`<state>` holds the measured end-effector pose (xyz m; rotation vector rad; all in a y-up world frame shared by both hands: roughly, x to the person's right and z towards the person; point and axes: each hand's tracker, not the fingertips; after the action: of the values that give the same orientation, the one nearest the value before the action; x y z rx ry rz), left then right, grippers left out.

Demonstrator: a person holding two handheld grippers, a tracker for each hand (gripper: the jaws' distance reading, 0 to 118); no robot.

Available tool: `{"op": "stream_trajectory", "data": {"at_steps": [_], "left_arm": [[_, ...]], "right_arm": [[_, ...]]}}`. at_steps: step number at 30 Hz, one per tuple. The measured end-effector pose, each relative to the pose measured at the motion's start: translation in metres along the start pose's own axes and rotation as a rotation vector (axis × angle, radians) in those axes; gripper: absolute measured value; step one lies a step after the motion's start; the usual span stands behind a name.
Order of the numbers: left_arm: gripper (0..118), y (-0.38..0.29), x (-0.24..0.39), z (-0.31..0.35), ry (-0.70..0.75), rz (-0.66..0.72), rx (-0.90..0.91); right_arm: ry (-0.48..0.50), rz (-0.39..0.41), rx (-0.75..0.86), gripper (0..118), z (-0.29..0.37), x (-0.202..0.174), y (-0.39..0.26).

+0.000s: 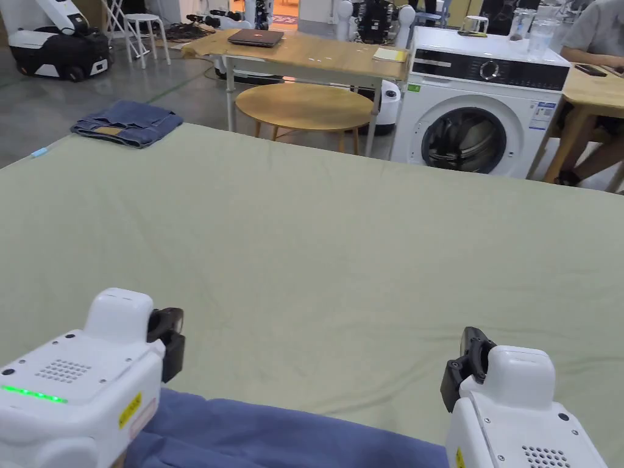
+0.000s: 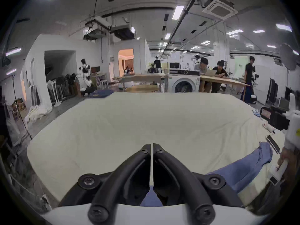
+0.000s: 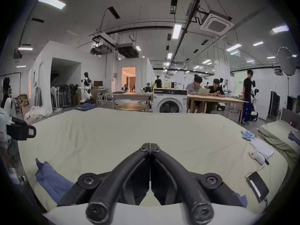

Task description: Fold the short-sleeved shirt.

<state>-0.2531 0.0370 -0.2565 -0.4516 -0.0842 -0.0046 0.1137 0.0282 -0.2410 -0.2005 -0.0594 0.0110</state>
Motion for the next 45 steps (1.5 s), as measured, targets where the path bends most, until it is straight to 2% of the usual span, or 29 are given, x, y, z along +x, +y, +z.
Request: {"op": "stream_trajectory", "data": {"at_steps": [4, 6, 11, 15, 16, 19, 23, 28, 29, 30, 31, 32, 33, 35, 40, 45], "left_arm": [[0, -0.012, -0.066, -0.004, -0.03, 0.094, -0.187], [0, -0.02, -0.093, -0.007, -0.091, 0.142, -0.278], [3, -0.044, -0.144, -0.03, -0.306, 0.423, -0.46], [75, -0.062, -0.152, -0.053, -0.475, 0.543, -0.56], [79, -0.067, -0.152, -0.06, -0.509, 0.571, -0.577], [79, -0.093, -0.181, -0.095, -0.601, 0.663, -0.662], [79, -0.107, -0.167, -0.104, -0.763, 0.721, -0.671], [77, -0.112, -0.149, -0.122, -0.82, 0.769, -0.661], [65, -0.111, -0.145, -0.123, -0.826, 0.769, -0.658], [40, -0.109, -0.141, -0.123, -0.824, 0.759, -0.655], [40, -0.108, -0.138, -0.123, -0.782, 0.709, -0.665], [30, -0.107, -0.135, -0.125, -0.74, 0.66, -0.69], [11, -0.108, -0.131, -0.127, -0.656, 0.595, -0.729], [8, -0.107, -0.115, -0.113, -0.695, 0.68, -0.685], [5, -0.087, -0.103, -0.093, -0.601, 0.567, -0.649], [5, -0.054, -0.096, -0.072, -0.598, 0.554, -0.604]], "right_arm": [[0.021, 0.018, -0.022, 0, -0.006, -0.002, -0.003], [0.031, 0.03, -0.036, 0, -0.008, -0.003, -0.006], [0.037, 0.04, -0.075, 0, -0.011, -0.002, -0.015], [0.036, 0.039, -0.109, 0, -0.012, 0.001, -0.023], [0.036, 0.037, -0.116, 0, -0.013, 0.004, -0.024], [0.03, 0.036, -0.128, 0, -0.012, 0.008, -0.026], [0.021, 0.038, -0.14, 0, -0.011, 0.014, -0.028], [0.014, 0.034, -0.151, 0, -0.012, 0.017, -0.029], [0.012, 0.031, -0.153, 0, -0.012, 0.018, -0.03], [0.013, 0.027, -0.157, 0, -0.013, 0.018, -0.03], [0.014, 0.022, -0.16, 0, -0.013, 0.018, -0.03], [0.015, 0.018, -0.162, 0, -0.013, 0.018, -0.03], [0.017, 0.014, -0.161, 0, -0.013, 0.018, -0.03], [0.018, 0.015, -0.16, 0, -0.013, 0.017, -0.028], [0.024, 0.026, -0.146, 0, -0.013, 0.018, -0.024], [0.022, 0.033, -0.137, 0, -0.013, 0.021, -0.02]]}}
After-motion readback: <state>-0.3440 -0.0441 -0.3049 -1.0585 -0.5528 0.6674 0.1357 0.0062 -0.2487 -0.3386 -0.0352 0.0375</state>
